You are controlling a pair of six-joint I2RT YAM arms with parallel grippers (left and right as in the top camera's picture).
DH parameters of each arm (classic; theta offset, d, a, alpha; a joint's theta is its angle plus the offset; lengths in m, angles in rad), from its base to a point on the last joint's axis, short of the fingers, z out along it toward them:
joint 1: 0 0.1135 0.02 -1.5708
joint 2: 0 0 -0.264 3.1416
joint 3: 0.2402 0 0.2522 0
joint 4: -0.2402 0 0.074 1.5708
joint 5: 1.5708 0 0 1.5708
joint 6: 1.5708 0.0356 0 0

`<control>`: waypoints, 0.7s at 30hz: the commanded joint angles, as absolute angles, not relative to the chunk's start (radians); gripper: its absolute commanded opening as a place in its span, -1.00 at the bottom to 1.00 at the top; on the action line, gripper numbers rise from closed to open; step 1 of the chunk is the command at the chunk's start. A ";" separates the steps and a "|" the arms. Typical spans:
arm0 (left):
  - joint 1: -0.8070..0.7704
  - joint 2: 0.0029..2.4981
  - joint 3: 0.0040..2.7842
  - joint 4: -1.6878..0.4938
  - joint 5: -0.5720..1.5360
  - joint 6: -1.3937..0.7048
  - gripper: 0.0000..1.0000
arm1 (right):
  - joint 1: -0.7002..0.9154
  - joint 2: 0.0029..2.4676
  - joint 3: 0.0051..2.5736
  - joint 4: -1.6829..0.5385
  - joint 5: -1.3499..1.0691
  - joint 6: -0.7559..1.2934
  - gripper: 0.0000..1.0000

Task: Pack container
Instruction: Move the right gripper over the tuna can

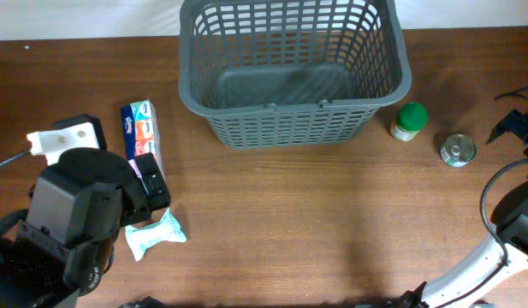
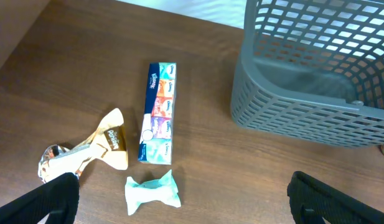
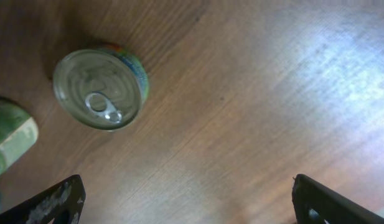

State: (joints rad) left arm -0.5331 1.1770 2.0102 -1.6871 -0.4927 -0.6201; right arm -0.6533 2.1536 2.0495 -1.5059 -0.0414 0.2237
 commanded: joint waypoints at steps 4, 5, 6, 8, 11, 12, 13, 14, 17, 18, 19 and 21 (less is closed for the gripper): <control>-0.527 1.178 2.009 -1.687 -0.485 -0.604 0.99 | -0.525 2.159 1.993 -1.421 0.015 0.187 0.98; -0.527 1.178 2.009 -1.687 -0.485 -0.604 0.99 | -0.505 2.159 1.993 -1.416 0.056 0.187 0.97; -0.527 1.177 2.009 -1.687 -0.485 -0.604 0.99 | -0.488 2.159 1.993 -1.413 0.080 0.188 0.98; -0.527 1.178 2.009 -1.687 -0.485 -0.604 0.99 | -0.472 2.159 1.993 -1.412 0.084 0.188 0.98; -0.527 1.178 2.009 -1.687 -0.485 -0.604 0.99 | -0.471 2.159 1.989 -1.413 0.094 0.187 0.98; -0.527 1.178 2.009 -1.687 -0.485 -0.604 0.99 | -0.474 2.159 1.984 -1.413 0.097 0.187 0.98; -0.527 1.178 2.009 -1.687 -0.485 -0.604 0.99 | -0.479 2.159 1.974 -1.412 0.103 0.187 0.98; -0.527 1.178 2.009 -1.687 -0.485 -0.604 0.99 | -0.480 2.159 1.962 -1.406 0.103 0.187 0.98; -0.527 1.178 2.009 -1.687 -0.485 -0.604 0.99 | -0.487 2.159 1.886 -1.359 0.103 0.185 0.98; -0.527 1.178 2.009 -1.687 -0.485 -0.604 0.99 | -0.487 2.159 1.859 -1.340 0.103 0.176 0.98; -0.527 1.178 2.009 -1.687 -0.485 -0.604 0.99 | -0.487 2.159 1.836 -1.322 0.102 0.168 0.98; -0.527 1.178 2.009 -1.687 -0.485 -0.604 0.99 | -0.482 2.159 1.798 -1.287 0.102 0.168 0.98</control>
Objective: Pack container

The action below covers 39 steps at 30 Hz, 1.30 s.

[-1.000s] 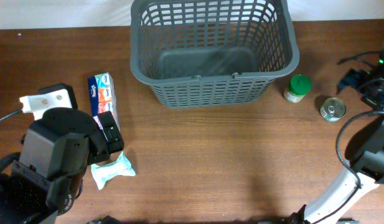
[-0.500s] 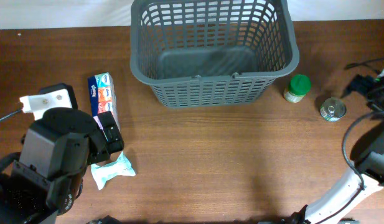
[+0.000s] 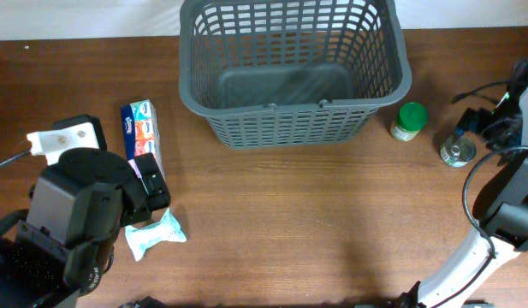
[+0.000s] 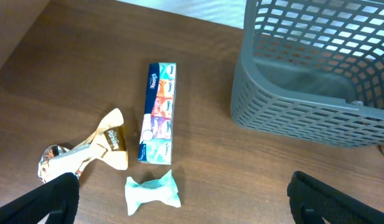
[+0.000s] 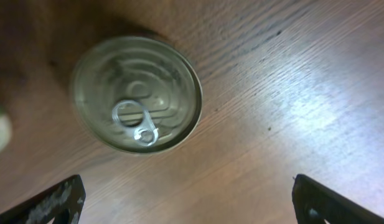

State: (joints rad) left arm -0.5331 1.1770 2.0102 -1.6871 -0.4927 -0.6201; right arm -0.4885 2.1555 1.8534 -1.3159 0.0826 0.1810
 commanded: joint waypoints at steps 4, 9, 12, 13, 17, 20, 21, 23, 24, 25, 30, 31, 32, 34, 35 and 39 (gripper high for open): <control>-0.527 1.178 2.009 -1.687 -0.485 -0.604 0.99 | -0.482 2.159 1.767 -1.243 0.075 0.128 0.98; -0.527 1.178 2.009 -1.687 -0.485 -0.604 0.99 | -0.479 2.159 1.767 -1.203 0.030 0.078 0.98; -0.527 1.178 2.009 -1.687 -0.485 -0.604 0.99 | -0.479 2.159 1.767 -1.188 0.030 0.078 0.98; -0.527 1.178 2.009 -1.687 -0.485 -0.604 0.99 | -0.479 2.159 1.767 -1.188 0.029 0.078 0.98; -0.527 1.178 2.009 -1.687 -0.485 -0.604 0.99 | -0.478 2.162 1.767 -1.187 0.027 0.077 0.98; -0.527 1.178 2.009 -1.687 -0.485 -0.604 0.99 | -0.478 2.163 1.763 -1.183 0.027 0.074 0.98; -0.527 1.178 2.009 -1.687 -0.485 -0.604 0.99 | -0.478 2.163 1.756 -1.173 0.027 0.074 0.98; -0.527 1.178 2.009 -1.687 -0.485 -0.604 0.99 | -0.478 2.163 1.747 -1.163 0.027 0.074 0.98; -0.527 1.178 2.009 -1.687 -0.485 -0.604 0.99 | -0.478 2.163 1.740 -1.157 0.027 0.074 0.98; -0.527 1.178 2.009 -1.687 -0.485 -0.604 0.99 | -0.478 2.163 1.734 -1.152 0.027 0.074 0.98; -0.527 1.178 2.009 -1.687 -0.485 -0.604 0.99 | -0.477 2.163 1.702 -1.124 0.026 0.074 0.98; -0.527 1.178 2.009 -1.687 -0.485 -0.604 0.99 | -0.477 2.163 1.702 -1.121 0.026 0.074 0.98; -0.527 1.178 2.009 -1.687 -0.485 -0.605 0.99 | -0.477 2.163 1.702 -1.118 0.026 0.074 0.98; -0.527 1.178 2.009 -1.687 -0.485 -0.604 0.99 | -0.477 2.163 1.702 -1.112 0.026 0.074 0.98; -0.527 1.178 2.009 -1.687 -0.485 -0.604 0.99 | -0.477 2.164 1.702 -1.110 0.027 0.074 0.98; -0.527 1.178 2.009 -1.687 -0.485 -0.604 0.99 | -0.477 2.167 1.702 -1.098 0.019 0.073 0.98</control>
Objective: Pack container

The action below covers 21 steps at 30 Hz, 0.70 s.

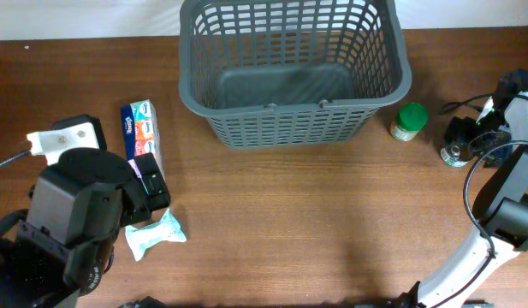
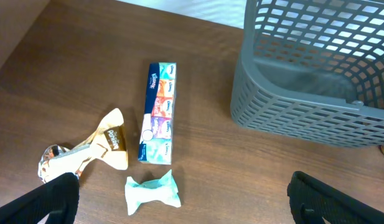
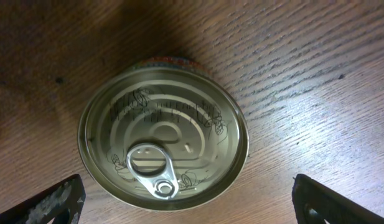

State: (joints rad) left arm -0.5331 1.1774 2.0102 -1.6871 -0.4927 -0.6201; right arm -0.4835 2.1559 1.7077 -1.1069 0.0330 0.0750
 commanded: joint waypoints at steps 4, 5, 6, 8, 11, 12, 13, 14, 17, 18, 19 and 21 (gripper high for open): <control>-0.527 1.178 2.009 -1.687 -0.485 -0.604 0.99 | -0.477 2.167 1.702 -1.079 -0.008 0.056 0.98; -0.527 1.178 2.009 -1.687 -0.485 -0.604 0.99 | -0.477 2.167 1.702 -1.076 -0.008 0.056 0.98; -0.527 1.178 2.009 -1.687 -0.485 -0.604 0.99 | -0.477 2.167 1.702 -1.072 -0.008 0.056 0.98; -0.527 1.178 2.009 -1.687 -0.485 -0.604 0.99 | -0.477 2.167 1.702 -1.065 -0.008 0.056 0.98; -0.527 1.178 2.009 -1.687 -0.485 -0.604 0.99 | -0.477 2.167 1.702 -1.057 -0.008 0.056 0.98; -0.527 1.178 2.009 -1.687 -0.485 -0.604 0.99 | -0.477 2.167 1.702 -1.056 -0.008 0.056 0.98; -0.527 1.178 2.009 -1.687 -0.485 -0.604 0.99 | -0.477 2.167 1.702 -1.056 -0.007 0.056 0.98; -0.527 1.178 2.009 -1.687 -0.485 -0.604 0.99 | -0.477 2.167 1.702 -1.055 -0.007 0.056 0.97; -0.527 1.178 2.009 -1.687 -0.485 -0.604 0.99 | -0.477 2.168 1.702 -1.045 -0.007 0.060 0.98; -0.527 1.178 2.009 -1.687 -0.485 -0.604 0.99 | -0.477 2.170 1.702 -1.042 -0.007 0.061 0.98; -0.527 1.178 2.009 -1.687 -0.485 -0.604 0.99 | -0.477 2.173 1.702 -1.039 -0.003 0.068 0.98; -0.527 1.178 2.009 -1.687 -0.485 -0.604 0.99 | -0.477 2.185 1.702 -1.039 0.005 0.073 0.98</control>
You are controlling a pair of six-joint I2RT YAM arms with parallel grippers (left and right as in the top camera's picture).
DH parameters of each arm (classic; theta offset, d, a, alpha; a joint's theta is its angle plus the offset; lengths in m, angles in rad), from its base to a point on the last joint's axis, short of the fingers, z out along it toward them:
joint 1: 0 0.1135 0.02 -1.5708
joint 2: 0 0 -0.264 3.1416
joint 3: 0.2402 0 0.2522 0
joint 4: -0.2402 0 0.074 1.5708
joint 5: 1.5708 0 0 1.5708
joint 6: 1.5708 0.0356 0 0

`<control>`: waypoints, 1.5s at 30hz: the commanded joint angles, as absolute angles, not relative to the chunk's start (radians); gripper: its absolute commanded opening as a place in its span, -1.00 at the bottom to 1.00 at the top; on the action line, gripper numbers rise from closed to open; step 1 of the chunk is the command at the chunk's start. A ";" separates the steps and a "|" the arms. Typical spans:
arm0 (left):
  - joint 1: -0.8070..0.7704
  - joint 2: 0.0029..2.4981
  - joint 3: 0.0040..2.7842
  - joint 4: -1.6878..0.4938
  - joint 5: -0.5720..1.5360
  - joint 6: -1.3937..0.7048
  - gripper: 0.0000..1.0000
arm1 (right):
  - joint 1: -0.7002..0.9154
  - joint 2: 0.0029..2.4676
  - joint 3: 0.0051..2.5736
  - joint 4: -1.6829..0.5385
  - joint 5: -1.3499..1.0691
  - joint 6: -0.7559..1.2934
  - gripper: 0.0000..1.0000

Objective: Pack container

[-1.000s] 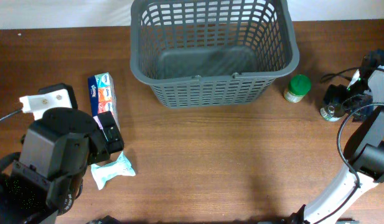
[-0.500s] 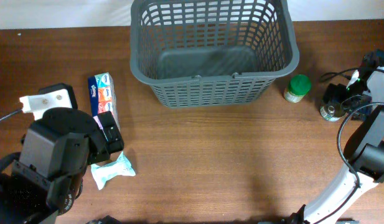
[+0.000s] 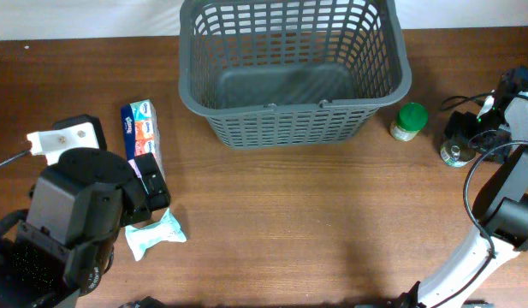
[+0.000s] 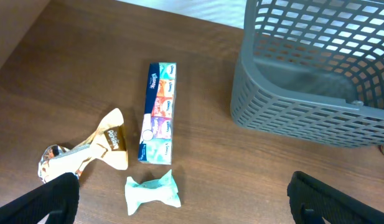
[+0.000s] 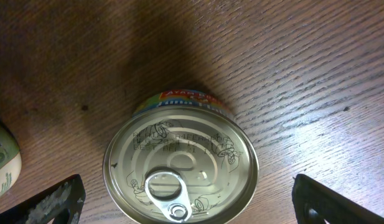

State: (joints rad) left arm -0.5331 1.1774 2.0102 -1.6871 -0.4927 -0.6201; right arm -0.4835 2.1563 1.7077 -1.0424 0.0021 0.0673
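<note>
The grey basket (image 3: 289, 109) stands empty at the back middle, and its wall (image 4: 291, 118) shows in the left wrist view. A tin can (image 5: 179, 165) with a ring pull stands on the table at the right; my right gripper (image 5: 188, 205) is open directly above it, one finger on each side. In the overhead view the can (image 3: 452, 156) is partly hidden under that gripper (image 3: 463, 137). A green-lidded jar (image 3: 409, 121) stands beside it. My left gripper (image 4: 179, 199) is open, high above a tissue pack (image 4: 159, 112), a teal wrapper (image 4: 152, 191) and a gold wrapper (image 4: 86, 152).
The jar's edge (image 5: 4, 162) shows at the left of the right wrist view, close to the can. A white block (image 3: 62, 137) lies at the far left beside the left arm. A cable runs by the right arm near the table's right edge.
My right gripper has shifted a little over the can: the can now sits lower in the wrist view and the jar's edge has come into sight. The left arm has not moved.
My right gripper was out at the table's right edge, with the can small in its view. It was then nearer the can, then low above it with the can filling the view. Now its open fingers stand on either side of the can. The left arm stayed still.
</note>
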 commanded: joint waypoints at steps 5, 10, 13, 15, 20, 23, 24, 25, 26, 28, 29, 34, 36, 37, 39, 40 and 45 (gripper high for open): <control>-0.527 1.178 2.009 -1.687 -0.485 -0.604 0.99 | -0.477 2.234 1.702 -1.043 0.019 0.086 0.98; -0.527 1.178 2.009 -1.687 -0.485 -0.604 0.99 | -0.477 2.249 1.702 -1.038 0.034 0.085 0.98; -0.527 1.178 2.009 -1.687 -0.485 -0.604 0.99 | -0.477 2.250 1.702 -1.035 0.045 0.084 0.97; -0.527 1.178 2.009 -1.687 -0.485 -0.604 0.99 | -0.477 2.251 1.702 -1.035 0.050 0.084 0.98; -0.527 1.178 2.009 -1.687 -0.485 -0.604 0.99 | -0.477 2.252 1.702 -1.035 0.050 0.084 0.98; -0.527 1.178 2.009 -1.687 -0.485 -0.604 0.99 | -0.477 2.252 1.702 -1.035 0.050 0.085 0.97; -0.527 1.178 2.009 -1.687 -0.485 -0.604 0.99 | -0.477 2.252 1.702 -1.035 0.054 0.084 0.98; -0.527 1.178 2.009 -1.687 -0.485 -0.604 0.99 | -0.477 2.252 1.702 -1.032 0.061 0.083 0.98; -0.527 1.178 2.009 -1.687 -0.485 -0.604 0.99 | -0.477 2.252 1.702 -1.030 0.065 0.081 0.97; -0.527 1.178 2.009 -1.687 -0.485 -0.604 0.99 | -0.477 2.252 1.702 -1.020 0.064 0.059 0.97; -0.527 1.178 2.009 -1.687 -0.485 -0.604 0.99 | -0.477 2.252 1.702 -1.017 0.064 0.058 0.98; -0.527 1.178 2.009 -1.687 -0.485 -0.604 0.99 | -0.476 2.252 1.702 -1.009 0.057 0.056 0.98; -0.527 1.178 2.009 -1.687 -0.485 -0.604 0.99 | -0.476 2.252 1.702 -1.008 0.056 0.056 0.97; -0.527 1.178 2.009 -1.687 -0.485 -0.604 0.99 | -0.476 2.252 1.702 -1.008 0.056 0.056 0.97; -0.527 1.178 2.009 -1.687 -0.485 -0.604 0.99 | -0.476 2.252 1.702 -1.008 0.056 0.056 0.97; -0.527 1.178 2.009 -1.687 -0.485 -0.604 0.99 | -0.476 2.252 1.702 -1.008 0.056 0.056 0.97; -0.527 1.178 2.009 -1.687 -0.485 -0.604 0.99 | -0.449 2.252 1.702 -1.014 0.062 0.060 0.97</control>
